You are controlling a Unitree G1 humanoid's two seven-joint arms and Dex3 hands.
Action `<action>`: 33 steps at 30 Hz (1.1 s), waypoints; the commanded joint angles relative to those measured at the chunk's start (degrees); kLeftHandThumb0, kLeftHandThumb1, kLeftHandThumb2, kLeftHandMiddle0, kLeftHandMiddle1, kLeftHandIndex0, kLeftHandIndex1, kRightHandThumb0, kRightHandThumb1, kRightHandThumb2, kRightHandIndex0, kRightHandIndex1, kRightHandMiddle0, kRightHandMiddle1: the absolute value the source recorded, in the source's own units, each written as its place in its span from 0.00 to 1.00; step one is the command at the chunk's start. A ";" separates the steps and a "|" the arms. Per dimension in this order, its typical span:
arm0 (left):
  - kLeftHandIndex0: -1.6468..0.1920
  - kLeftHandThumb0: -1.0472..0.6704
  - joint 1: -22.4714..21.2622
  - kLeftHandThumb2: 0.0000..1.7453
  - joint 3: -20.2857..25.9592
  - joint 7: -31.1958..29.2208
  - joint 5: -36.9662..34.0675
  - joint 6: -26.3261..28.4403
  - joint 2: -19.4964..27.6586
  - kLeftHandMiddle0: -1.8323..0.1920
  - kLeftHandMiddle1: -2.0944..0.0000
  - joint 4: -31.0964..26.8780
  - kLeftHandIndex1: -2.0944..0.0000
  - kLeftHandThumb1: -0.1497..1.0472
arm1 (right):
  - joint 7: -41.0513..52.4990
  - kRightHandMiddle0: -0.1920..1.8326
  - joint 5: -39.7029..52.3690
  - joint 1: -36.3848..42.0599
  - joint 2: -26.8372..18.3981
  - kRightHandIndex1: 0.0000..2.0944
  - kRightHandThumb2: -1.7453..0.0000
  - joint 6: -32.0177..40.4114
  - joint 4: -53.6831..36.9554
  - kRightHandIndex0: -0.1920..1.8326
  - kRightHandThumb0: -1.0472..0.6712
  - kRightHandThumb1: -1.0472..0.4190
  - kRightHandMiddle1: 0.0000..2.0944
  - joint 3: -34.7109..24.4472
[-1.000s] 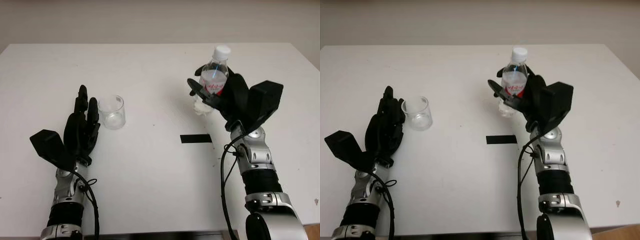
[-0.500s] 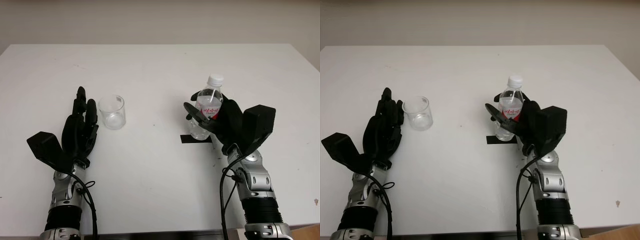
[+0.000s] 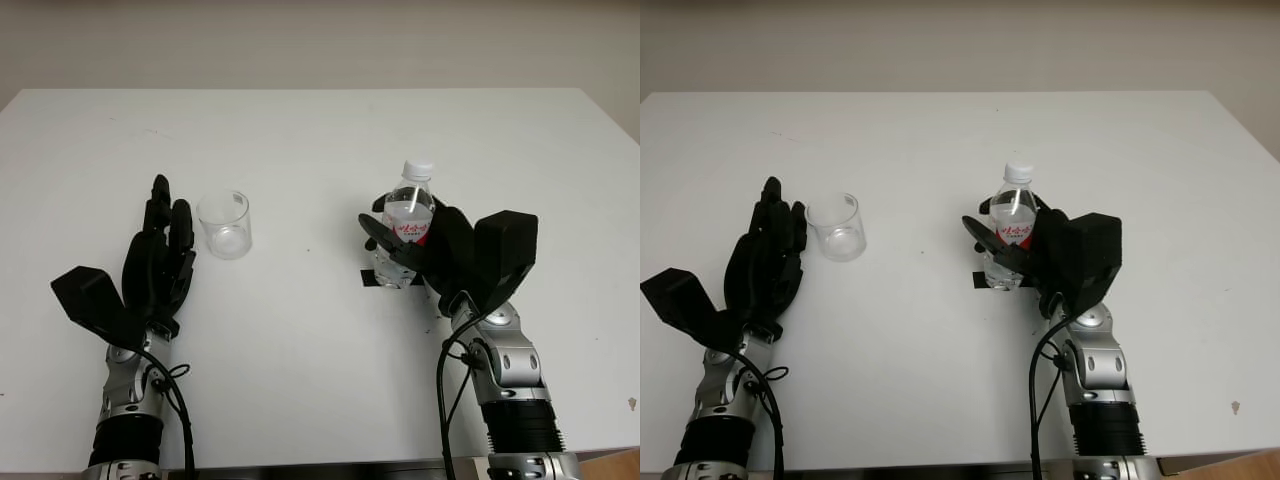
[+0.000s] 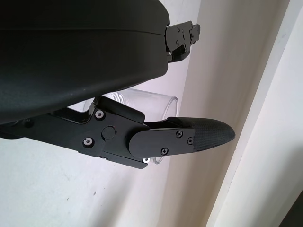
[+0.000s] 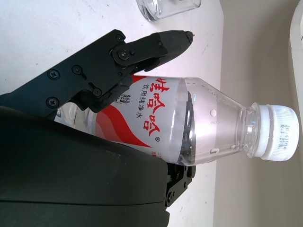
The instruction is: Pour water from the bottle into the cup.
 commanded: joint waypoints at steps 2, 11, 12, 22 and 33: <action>0.99 0.19 1.81 0.25 0.18 0.21 -0.11 0.39 -0.62 0.99 0.97 0.75 0.97 1.00 | 0.37 0.57 -0.41 -0.58 -0.19 1.00 0.75 -2.40 1.63 0.85 0.36 0.00 1.00 0.08; 0.99 0.18 1.57 0.25 0.22 -0.38 0.15 -0.05 -0.13 0.99 0.97 1.52 0.97 1.00 | 1.07 0.60 -0.86 -1.18 -0.09 1.00 0.75 -6.54 4.91 0.87 0.35 0.00 1.00 0.21; 0.99 0.19 1.57 0.25 0.26 -0.34 0.10 0.07 -0.13 0.99 0.97 1.48 0.97 1.00 | 1.41 0.61 -0.83 -1.24 -0.19 1.00 0.75 -6.91 5.26 0.87 0.35 0.00 1.00 0.25; 0.99 0.18 1.44 0.24 0.42 -0.20 0.04 0.87 0.00 0.99 0.97 1.26 0.97 1.00 | 6.40 0.12 0.35 -1.58 -0.65 0.98 0.97 -12.15 9.60 0.18 0.25 0.04 0.94 -0.02; 0.99 0.19 1.31 0.25 0.49 -0.33 0.19 0.63 0.32 0.99 0.97 1.45 0.97 1.00 | 10.51 0.00 -1.10 -0.40 -3.80 0.34 0.97 -9.19 6.90 0.00 0.17 0.08 0.42 1.93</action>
